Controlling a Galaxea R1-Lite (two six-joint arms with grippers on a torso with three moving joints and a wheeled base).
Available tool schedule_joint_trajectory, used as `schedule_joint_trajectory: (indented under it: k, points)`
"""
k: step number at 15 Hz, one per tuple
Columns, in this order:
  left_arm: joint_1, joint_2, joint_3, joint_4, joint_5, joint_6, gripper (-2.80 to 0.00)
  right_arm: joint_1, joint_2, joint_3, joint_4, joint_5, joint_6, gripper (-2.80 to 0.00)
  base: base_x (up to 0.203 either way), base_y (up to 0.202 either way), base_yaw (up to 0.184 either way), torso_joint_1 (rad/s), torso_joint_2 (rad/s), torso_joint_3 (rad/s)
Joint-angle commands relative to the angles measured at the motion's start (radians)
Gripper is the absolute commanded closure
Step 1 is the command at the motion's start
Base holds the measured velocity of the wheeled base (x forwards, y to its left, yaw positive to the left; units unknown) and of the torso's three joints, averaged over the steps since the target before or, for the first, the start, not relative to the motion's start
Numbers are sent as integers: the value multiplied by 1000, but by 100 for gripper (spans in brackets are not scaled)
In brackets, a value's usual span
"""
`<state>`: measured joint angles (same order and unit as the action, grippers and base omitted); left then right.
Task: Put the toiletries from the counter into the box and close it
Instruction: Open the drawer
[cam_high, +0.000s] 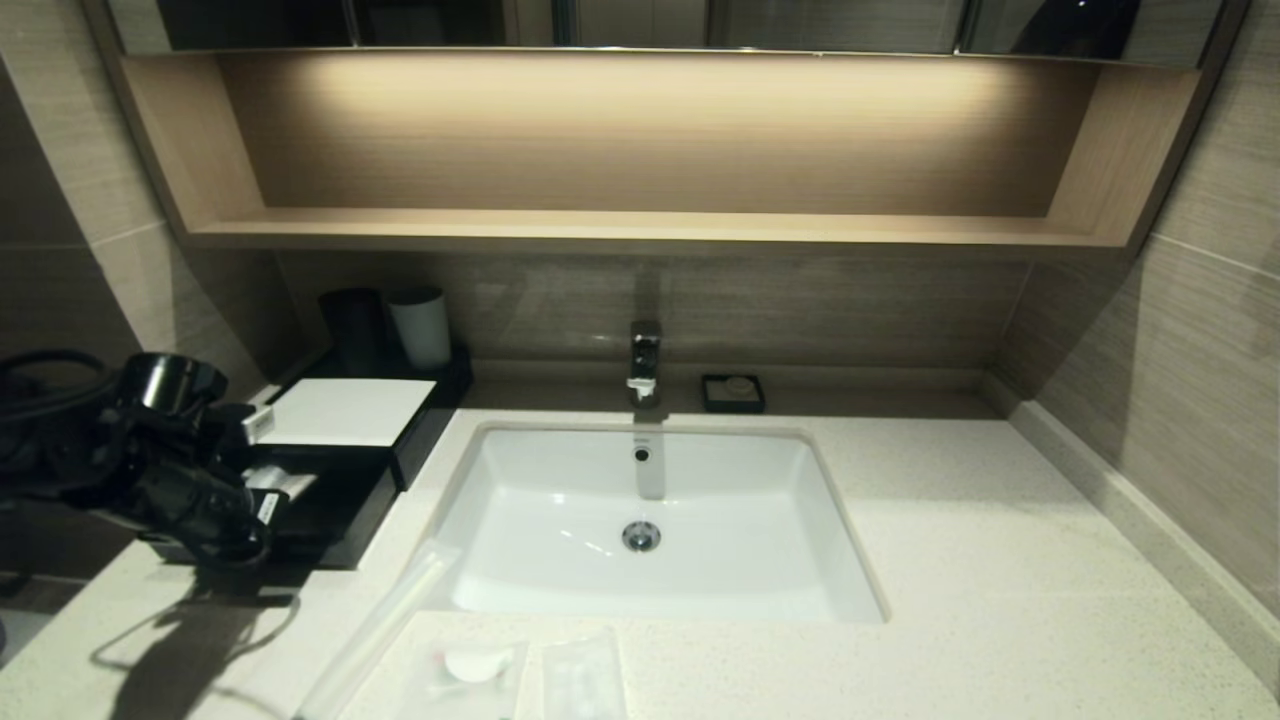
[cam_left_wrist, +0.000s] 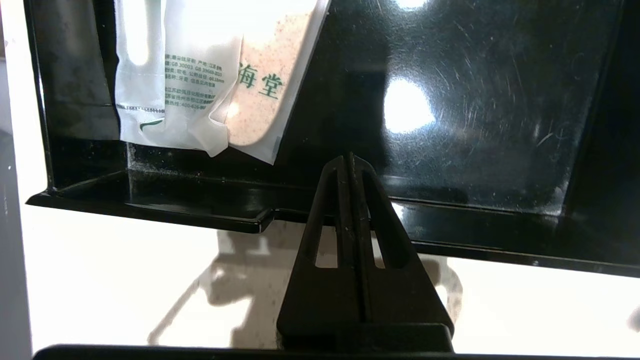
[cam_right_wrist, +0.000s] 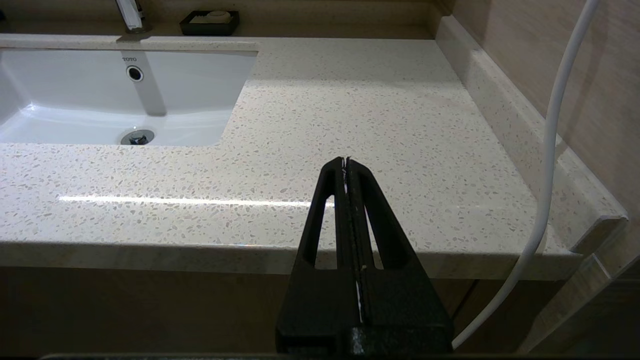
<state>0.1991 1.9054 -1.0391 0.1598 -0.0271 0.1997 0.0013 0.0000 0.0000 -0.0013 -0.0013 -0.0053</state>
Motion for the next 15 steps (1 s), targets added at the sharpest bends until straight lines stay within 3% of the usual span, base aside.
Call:
schedule_joint_trajectory:
  k: [1, 11, 15]
  points:
    - [0, -25, -1, 17, 0, 4, 0, 0, 0, 2, 0, 0, -1, 0, 0, 0, 0, 0, 0, 0]
    - [8, -233, 11, 61, -4, -4, 0, 0, 0, 2, 0, 0, 0, 0, 0, 0, 0, 0, 0, 0]
    - [-6, -386, 54, 133, -69, 1, 0, 0, 0, 2, 0, 0, 1, 0, 0, 0, 0, 0, 0, 0]
